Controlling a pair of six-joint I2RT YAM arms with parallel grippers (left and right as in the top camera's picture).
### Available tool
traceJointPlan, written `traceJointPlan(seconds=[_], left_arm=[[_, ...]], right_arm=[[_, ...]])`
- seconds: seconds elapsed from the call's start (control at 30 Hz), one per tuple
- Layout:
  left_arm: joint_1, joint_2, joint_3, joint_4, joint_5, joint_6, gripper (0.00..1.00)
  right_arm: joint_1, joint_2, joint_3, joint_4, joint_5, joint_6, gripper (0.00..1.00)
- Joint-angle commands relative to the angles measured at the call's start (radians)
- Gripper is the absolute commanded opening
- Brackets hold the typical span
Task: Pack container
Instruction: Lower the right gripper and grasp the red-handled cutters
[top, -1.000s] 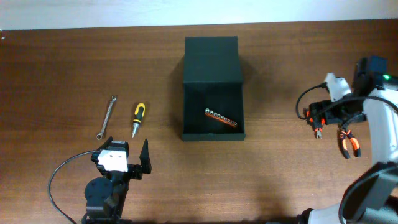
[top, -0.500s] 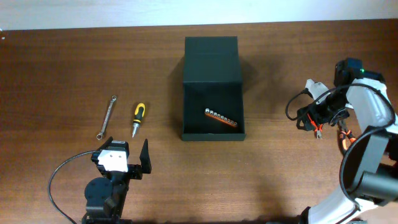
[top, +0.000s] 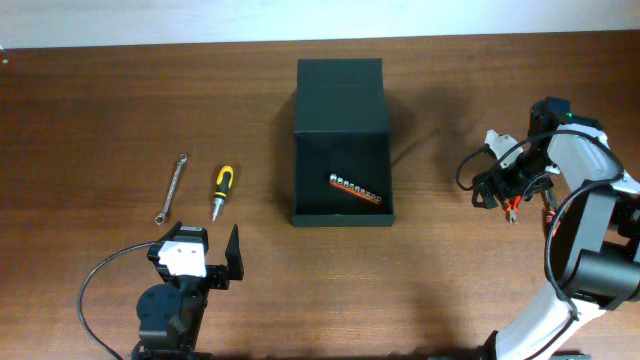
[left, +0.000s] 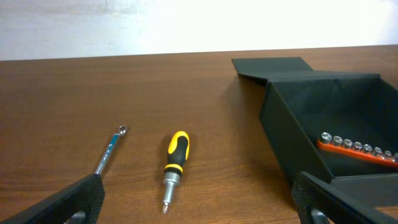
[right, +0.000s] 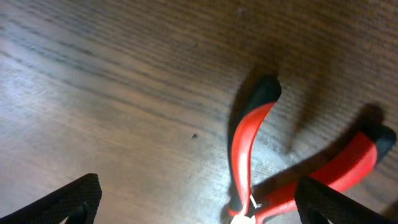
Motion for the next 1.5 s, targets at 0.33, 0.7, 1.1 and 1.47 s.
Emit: traceJointPlan(seconds=[0.33, 0.7, 1.1, 1.47], left_arm=[[-0.003, -0.002, 0.021, -0.035, -0.008, -0.01, 0.99], [-0.003, -0.002, 0.021, -0.034, -0.007, -0.01, 0.99], [-0.003, -0.002, 0.021, -0.015, -0.007, -0.01, 0.99], [-0.003, -0.002, 0.021, -0.014, -0.007, -0.01, 0.99]], right_arm=[[0.003, 0.034, -0.004, 0.058, 0.024, -0.011, 0.86], [0.003, 0.035, -0.017, 0.077, 0.055, -0.011, 0.86], [0.003, 0.035, -0.118, 0.132, 0.054, -0.011, 0.83], [0.003, 0.035, -0.118, 0.129, 0.054, -0.01, 0.39]])
